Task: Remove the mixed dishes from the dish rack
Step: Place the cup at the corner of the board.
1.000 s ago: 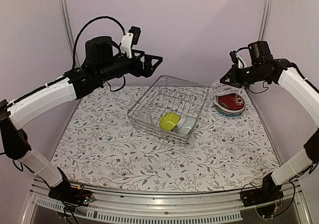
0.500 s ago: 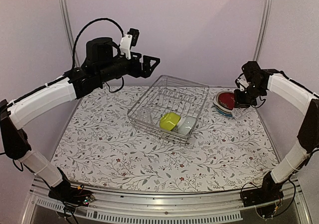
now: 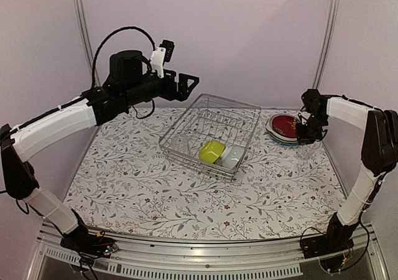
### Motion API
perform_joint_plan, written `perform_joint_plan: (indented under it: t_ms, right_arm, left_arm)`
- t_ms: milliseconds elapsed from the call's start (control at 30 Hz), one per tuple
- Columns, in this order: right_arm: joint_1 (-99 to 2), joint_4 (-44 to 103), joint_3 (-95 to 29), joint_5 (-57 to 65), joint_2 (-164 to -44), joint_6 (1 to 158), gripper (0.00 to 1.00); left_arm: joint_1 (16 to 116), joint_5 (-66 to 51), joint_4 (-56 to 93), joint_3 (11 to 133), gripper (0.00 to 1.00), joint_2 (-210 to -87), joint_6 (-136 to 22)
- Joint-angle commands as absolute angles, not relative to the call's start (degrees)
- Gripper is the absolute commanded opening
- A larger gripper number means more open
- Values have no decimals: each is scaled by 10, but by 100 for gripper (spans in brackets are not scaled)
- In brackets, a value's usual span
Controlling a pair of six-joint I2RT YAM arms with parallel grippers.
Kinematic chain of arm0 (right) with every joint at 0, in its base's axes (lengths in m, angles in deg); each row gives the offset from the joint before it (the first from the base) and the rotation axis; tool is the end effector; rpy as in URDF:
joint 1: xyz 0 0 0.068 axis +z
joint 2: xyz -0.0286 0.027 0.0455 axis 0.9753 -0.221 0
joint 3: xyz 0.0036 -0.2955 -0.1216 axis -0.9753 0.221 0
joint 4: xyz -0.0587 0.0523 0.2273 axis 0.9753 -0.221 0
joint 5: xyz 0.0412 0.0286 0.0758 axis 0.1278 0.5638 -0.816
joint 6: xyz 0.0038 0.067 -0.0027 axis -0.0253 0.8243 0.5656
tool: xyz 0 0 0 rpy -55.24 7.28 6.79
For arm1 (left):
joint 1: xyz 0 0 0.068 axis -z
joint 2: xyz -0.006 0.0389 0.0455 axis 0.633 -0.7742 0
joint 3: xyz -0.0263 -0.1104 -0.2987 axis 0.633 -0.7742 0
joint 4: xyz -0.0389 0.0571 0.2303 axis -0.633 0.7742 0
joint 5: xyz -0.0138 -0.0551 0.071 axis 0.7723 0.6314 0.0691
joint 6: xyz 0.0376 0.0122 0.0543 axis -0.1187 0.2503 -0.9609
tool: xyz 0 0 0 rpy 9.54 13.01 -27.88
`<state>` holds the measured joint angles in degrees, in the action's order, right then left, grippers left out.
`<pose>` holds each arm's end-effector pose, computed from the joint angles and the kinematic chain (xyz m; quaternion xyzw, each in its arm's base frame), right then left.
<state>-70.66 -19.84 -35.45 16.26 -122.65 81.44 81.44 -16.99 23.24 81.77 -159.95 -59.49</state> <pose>0.3398 0.0351 0.2732 0.0236 0.9863 -0.0159 0.1623 0.2644 -0.2376 0.4498 0.2050 0.7231 -0.2781 0.5981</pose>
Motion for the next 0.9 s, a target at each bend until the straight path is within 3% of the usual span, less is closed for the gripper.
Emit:
perform_joint_plan:
  t_ms: [0, 500, 800, 867]
  right_arm:
    - [-720, -172, -370, 180, -1256, 801, 0]
    - [-734, -164, -402, 216, -1322, 789, 3]
    - [-734, -178, -407, 228, -1321, 783, 17]
    - [-734, -179, -407, 220, -1313, 784, 24]
  left_arm:
    - [806, -175, 243, 807, 100, -1598, -590]
    - [804, -177, 250, 808, 99, -1609, -584]
    - [796, -174, 276, 829, 100, -1632, -576]
    - [795, -172, 283, 831, 100, -1639, -575]
